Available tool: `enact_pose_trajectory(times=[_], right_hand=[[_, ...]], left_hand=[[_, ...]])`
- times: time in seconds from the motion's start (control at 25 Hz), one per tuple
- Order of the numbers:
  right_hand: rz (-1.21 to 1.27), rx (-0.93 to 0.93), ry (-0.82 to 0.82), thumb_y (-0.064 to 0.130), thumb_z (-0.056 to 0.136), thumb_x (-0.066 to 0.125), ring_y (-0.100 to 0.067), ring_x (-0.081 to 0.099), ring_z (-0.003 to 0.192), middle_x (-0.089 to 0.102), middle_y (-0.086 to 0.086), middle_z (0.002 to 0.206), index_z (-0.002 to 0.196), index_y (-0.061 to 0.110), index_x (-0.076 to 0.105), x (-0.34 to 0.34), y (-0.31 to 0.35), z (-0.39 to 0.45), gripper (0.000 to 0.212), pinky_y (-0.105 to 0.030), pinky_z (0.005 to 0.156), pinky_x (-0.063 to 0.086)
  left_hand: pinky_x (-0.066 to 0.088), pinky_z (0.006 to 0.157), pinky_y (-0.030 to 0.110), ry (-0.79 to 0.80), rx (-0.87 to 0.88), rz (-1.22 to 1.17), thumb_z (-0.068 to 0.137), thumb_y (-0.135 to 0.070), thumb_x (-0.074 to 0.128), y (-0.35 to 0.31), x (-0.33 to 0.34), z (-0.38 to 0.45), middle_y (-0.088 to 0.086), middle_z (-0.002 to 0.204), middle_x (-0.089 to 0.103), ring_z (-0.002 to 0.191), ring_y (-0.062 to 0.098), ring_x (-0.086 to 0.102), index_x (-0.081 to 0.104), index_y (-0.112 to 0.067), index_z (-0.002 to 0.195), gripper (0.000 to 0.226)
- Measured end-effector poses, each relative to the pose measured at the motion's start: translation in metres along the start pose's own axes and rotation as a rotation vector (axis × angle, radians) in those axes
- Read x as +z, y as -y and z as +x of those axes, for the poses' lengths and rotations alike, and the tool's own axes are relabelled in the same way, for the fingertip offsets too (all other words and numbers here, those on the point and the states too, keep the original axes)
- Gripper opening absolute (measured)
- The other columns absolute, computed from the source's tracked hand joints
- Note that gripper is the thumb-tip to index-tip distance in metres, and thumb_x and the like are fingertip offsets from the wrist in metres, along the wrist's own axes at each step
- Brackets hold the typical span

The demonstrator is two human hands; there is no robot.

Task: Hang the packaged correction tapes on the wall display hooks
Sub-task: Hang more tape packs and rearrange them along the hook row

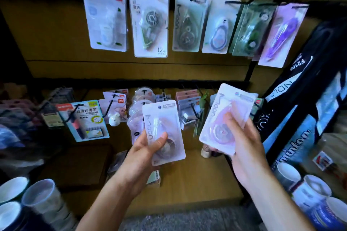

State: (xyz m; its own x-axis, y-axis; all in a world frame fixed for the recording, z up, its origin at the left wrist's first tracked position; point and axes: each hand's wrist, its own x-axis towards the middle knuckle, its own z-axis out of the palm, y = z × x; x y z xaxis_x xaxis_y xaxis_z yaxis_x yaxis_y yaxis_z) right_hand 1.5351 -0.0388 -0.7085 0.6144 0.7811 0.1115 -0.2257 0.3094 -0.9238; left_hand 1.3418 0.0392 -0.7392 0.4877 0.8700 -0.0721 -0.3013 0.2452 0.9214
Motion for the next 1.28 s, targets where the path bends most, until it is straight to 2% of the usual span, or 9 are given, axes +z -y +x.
enact_pose_trajectory(times=[0.12, 0.2, 0.48, 0.56, 0.72, 0.92, 1.04, 1.2, 1.28], right_hand=[[-0.085, 0.055, 0.137, 0.03, 0.086, 0.067, -0.031, 0.069, 0.086, 0.07, 0.0, 0.118, 0.124, 0.034, 0.062, 0.006, 0.0, -0.009, 0.038, -0.04, 0.051, 0.052], [-0.102, 0.07, 0.209, 0.018, 0.086, 0.067, -0.028, 0.07, 0.09, 0.071, 0.002, 0.117, 0.126, 0.032, 0.06, 0.008, -0.001, -0.01, 0.043, -0.038, 0.051, 0.053], [-0.099, 0.136, 0.303, 0.002, 0.072, 0.076, -0.033, 0.069, 0.082, 0.072, -0.019, 0.107, 0.114, 0.013, 0.066, 0.009, 0.007, -0.007, 0.044, -0.032, 0.058, 0.056], [-0.044, 0.149, 0.288, 0.008, 0.069, 0.082, -0.033, 0.069, 0.085, 0.071, -0.02, 0.109, 0.114, 0.013, 0.068, 0.009, 0.009, -0.003, 0.047, -0.033, 0.059, 0.057], [-0.018, 0.123, 0.268, 0.039, 0.046, 0.096, -0.034, 0.072, 0.085, 0.073, -0.015, 0.106, 0.109, 0.022, 0.072, 0.021, 0.022, 0.002, 0.07, -0.037, 0.058, 0.058], [-0.079, 0.111, 0.261, 0.028, 0.08, 0.069, -0.036, 0.063, 0.051, 0.071, -0.021, 0.095, 0.117, 0.024, 0.063, 0.028, 0.038, 0.001, 0.038, -0.026, 0.037, 0.044], [-0.086, 0.073, 0.294, 0.027, 0.082, 0.069, -0.031, 0.06, 0.047, 0.073, -0.015, 0.078, 0.096, 0.037, 0.07, 0.029, 0.046, 0.0, 0.017, -0.026, 0.037, 0.043], [-0.061, 0.063, 0.306, 0.016, 0.083, 0.068, -0.03, 0.058, 0.047, 0.07, -0.018, 0.079, 0.104, 0.017, 0.067, 0.02, 0.049, -0.001, 0.021, -0.026, 0.039, 0.043], [-0.06, 0.09, 0.331, 0.007, 0.084, 0.067, -0.031, 0.059, 0.052, 0.068, -0.02, 0.083, 0.11, 0.012, 0.064, 0.013, 0.046, -0.003, 0.027, -0.029, 0.043, 0.044]], left_hand=[[0.061, 0.069, 0.043, 0.016, 0.0, 0.004, 0.096, -0.023, 0.058, -0.009, 0.006, -0.001, 0.004, 0.112, 0.075, 0.099, 0.027, 0.073, 0.06, -0.028, 0.124, 0.029], [0.06, 0.061, 0.038, 0.004, 0.021, 0.013, 0.093, -0.022, 0.061, -0.012, 0.006, 0.0, 0.007, 0.109, 0.075, 0.094, 0.029, 0.073, 0.061, -0.024, 0.122, 0.029], [0.059, 0.073, 0.043, -0.082, 0.144, 0.043, 0.08, -0.008, 0.074, -0.021, 0.003, 0.003, 0.011, 0.109, 0.075, 0.1, 0.034, 0.072, 0.064, -0.016, 0.118, 0.04], [0.059, 0.075, 0.048, -0.102, 0.177, 0.047, 0.076, -0.009, 0.076, -0.026, 0.003, 0.003, 0.011, 0.104, 0.076, 0.095, 0.033, 0.073, 0.067, -0.018, 0.112, 0.037], [0.059, 0.057, 0.035, -0.128, 0.245, 0.002, 0.065, -0.009, 0.076, -0.04, 0.005, 0.007, 0.01, 0.097, 0.078, 0.085, 0.028, 0.075, 0.068, -0.016, 0.109, 0.045], [0.058, 0.063, 0.039, -0.203, 0.272, -0.038, 0.061, -0.013, 0.076, -0.048, 0.008, 0.011, 0.007, 0.094, 0.078, 0.082, 0.027, 0.075, 0.068, -0.017, 0.11, 0.05], [0.056, 0.065, 0.04, -0.216, 0.276, -0.051, 0.06, -0.015, 0.078, -0.05, 0.015, 0.013, 0.007, 0.097, 0.078, 0.093, 0.033, 0.072, 0.067, -0.017, 0.114, 0.055], [0.06, 0.067, 0.039, -0.18, 0.332, -0.002, 0.078, 0.002, 0.072, -0.06, 0.035, 0.008, 0.008, 0.095, 0.078, 0.085, 0.028, 0.072, 0.068, -0.017, 0.108, 0.036], [0.06, 0.067, 0.034, -0.169, 0.365, 0.048, 0.079, 0.014, 0.065, -0.062, 0.043, 0.002, 0.009, 0.096, 0.077, 0.084, 0.028, 0.07, 0.068, -0.019, 0.105, 0.042]])
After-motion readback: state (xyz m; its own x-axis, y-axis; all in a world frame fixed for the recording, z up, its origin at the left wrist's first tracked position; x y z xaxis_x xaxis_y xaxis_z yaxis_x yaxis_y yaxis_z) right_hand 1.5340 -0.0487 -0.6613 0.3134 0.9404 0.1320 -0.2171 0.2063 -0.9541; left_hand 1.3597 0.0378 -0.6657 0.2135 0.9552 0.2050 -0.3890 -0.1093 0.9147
